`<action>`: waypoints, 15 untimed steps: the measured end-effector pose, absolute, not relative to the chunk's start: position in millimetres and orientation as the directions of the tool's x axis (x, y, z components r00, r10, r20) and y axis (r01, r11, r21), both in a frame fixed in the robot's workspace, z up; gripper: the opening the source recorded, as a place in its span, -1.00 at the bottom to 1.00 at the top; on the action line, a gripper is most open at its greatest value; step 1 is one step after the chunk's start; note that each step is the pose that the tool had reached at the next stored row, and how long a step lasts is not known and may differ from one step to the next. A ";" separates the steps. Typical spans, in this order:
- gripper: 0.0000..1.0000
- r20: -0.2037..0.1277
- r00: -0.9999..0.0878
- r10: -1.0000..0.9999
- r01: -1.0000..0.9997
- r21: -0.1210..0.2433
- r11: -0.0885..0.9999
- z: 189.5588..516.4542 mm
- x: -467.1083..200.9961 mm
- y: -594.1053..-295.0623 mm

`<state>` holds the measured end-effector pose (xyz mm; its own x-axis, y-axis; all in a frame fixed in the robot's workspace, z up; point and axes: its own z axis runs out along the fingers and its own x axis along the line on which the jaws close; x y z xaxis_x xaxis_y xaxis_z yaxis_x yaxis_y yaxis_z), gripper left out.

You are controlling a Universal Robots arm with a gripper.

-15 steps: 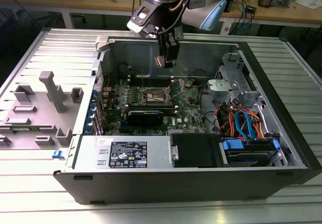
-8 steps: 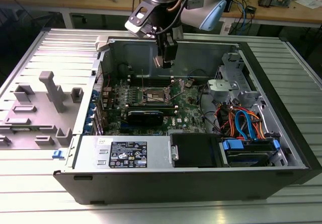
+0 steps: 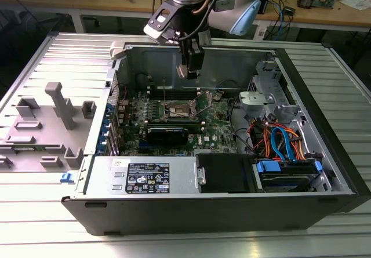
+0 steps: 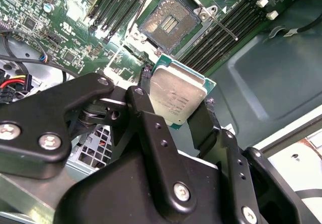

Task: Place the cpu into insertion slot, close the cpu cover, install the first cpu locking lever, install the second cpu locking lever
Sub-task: 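Place the cpu into insertion slot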

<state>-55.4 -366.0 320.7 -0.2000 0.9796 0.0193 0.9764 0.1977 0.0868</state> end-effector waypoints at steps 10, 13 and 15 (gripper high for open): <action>0.09 0.020 -0.142 0.990 0.986 0.087 0.140 316.4 -55.6 -366.0; 0.09 0.020 -0.139 0.990 0.987 0.087 0.137 316.2 -55.7 -366.0; 0.09 0.020 -0.123 0.992 0.989 0.087 0.121 315.8 -55.7 -366.0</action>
